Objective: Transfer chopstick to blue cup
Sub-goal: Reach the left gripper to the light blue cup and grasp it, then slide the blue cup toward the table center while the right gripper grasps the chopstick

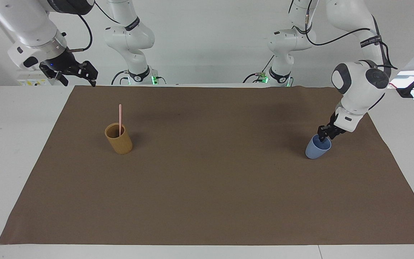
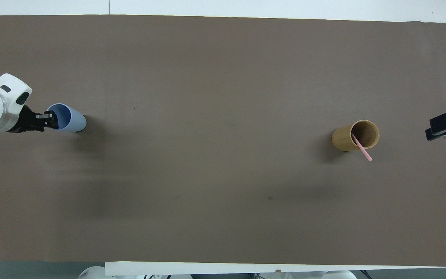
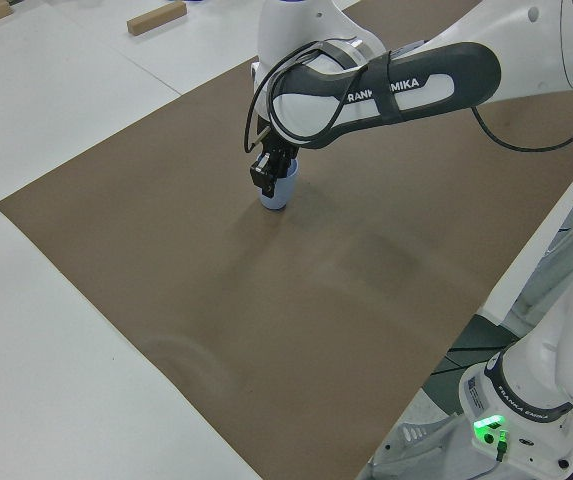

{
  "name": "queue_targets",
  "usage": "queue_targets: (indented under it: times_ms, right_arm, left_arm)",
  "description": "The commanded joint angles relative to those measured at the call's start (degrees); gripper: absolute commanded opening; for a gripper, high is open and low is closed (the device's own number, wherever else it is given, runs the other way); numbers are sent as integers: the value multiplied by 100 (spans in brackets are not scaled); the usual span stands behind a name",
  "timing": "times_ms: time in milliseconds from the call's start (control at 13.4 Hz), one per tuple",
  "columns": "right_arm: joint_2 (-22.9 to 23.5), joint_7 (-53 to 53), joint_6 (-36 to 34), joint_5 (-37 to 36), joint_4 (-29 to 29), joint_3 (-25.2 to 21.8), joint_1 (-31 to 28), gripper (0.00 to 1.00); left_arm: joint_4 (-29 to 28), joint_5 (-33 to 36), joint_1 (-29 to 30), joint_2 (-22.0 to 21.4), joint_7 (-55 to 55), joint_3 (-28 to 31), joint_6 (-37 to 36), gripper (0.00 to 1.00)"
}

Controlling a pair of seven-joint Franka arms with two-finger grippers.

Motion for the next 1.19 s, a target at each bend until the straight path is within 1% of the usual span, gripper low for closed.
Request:
queue_targets:
  times_ms: [0,74,223,372,521,669,744,818,893,967,1041,1116]
  right_arm:
    - [-367,-54,564,187,-685,14,29,100]
    - [-394,-28,714,257,-878,32,30,100]
    - [-386,181,1108,591,-1335,58,73,98]
    - [-220,410,1382,592,-1696,58,345,96]
    - [-17,447,1374,592,-1794,58,328,93]
    - [149,464,1392,601,-1803,58,337,88]
    - [298,464,1392,618,-1768,58,328,87]
    - [404,455,1392,714,-1724,58,285,86]
    - [475,455,1374,793,-1724,58,267,85]
    - [502,464,1348,820,-1741,58,267,84]
    - [519,464,1304,821,-1759,58,276,82]
    - [528,455,1260,821,-1803,58,267,81]
  left_arm:
    - [-3,-5,41,8,-77,-40,201,0]
    - [85,-5,-47,43,-139,-49,219,0]
    - [505,22,-659,245,-672,-32,202,0]
    - [534,31,-1651,237,-1943,-40,140,0]
    - [542,22,-2618,202,-3060,-58,-78,0]
    - [542,-13,-3340,245,-3722,-58,-71,0]
    - [621,-22,-3578,359,-4030,-58,-28,0]
    - [804,-22,-3668,517,-4163,-58,-53,0]
    - [850,-22,-3703,527,-4182,-58,-71,2]
    - [833,-22,-3704,527,-4191,-58,-80,24]
    - [841,-22,-3721,527,-4191,-58,-106,58]
    - [850,-22,-3774,527,-4191,-58,-115,82]
